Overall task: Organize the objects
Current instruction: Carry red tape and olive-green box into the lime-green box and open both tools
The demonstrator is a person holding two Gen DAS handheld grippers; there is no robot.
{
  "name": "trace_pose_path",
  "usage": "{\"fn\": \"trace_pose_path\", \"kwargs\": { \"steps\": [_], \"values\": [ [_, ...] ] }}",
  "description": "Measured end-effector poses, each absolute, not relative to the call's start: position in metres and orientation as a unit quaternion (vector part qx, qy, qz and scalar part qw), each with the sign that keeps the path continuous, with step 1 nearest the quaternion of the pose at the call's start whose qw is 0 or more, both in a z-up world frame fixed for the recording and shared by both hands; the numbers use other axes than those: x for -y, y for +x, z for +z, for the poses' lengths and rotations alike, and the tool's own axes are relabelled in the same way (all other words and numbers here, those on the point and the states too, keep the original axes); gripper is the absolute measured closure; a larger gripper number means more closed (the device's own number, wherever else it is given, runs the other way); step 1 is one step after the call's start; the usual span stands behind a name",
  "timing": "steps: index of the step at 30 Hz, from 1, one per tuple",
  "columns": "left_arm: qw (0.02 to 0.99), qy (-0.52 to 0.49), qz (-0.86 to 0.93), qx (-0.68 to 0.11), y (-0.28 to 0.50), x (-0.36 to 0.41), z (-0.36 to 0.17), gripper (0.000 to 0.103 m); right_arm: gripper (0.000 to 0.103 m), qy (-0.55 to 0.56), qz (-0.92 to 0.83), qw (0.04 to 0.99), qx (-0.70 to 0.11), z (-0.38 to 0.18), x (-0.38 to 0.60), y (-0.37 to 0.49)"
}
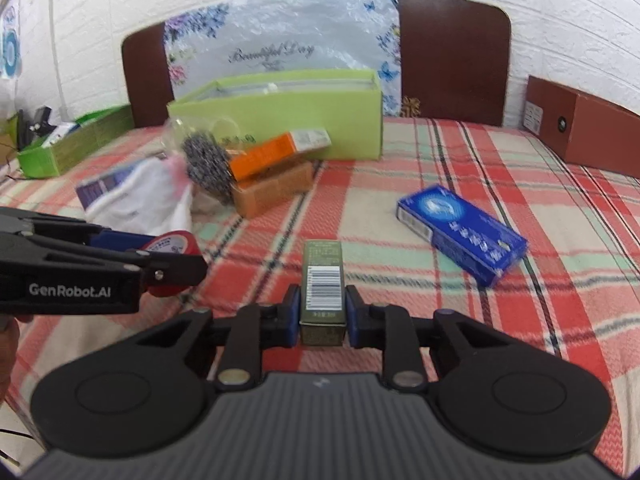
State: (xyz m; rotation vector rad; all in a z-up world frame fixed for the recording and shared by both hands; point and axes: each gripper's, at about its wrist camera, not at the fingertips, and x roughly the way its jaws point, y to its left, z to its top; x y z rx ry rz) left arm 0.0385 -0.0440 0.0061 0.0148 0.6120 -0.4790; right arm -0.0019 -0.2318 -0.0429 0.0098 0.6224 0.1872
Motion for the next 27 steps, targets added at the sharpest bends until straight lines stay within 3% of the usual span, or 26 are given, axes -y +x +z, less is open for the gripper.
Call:
{"fn": "trace_pose_path", "kwargs": {
  "steps": [14, 27],
  "values": [
    [0.959, -0.023, -0.154, -0.237, 0.131, 0.003, 0.089, 0.054, 0.081, 0.012, 0.146, 0.964, -0.222, 0.028, 0.225, 0.09],
    [0.949, -0.072, -0.123, -0.282, 0.266, 0.03, 0.083, 0.054, 0.081, -0.01, 0.122, 0.969, -0.214, 0.034, 0.208, 0.226]
  ]
}}
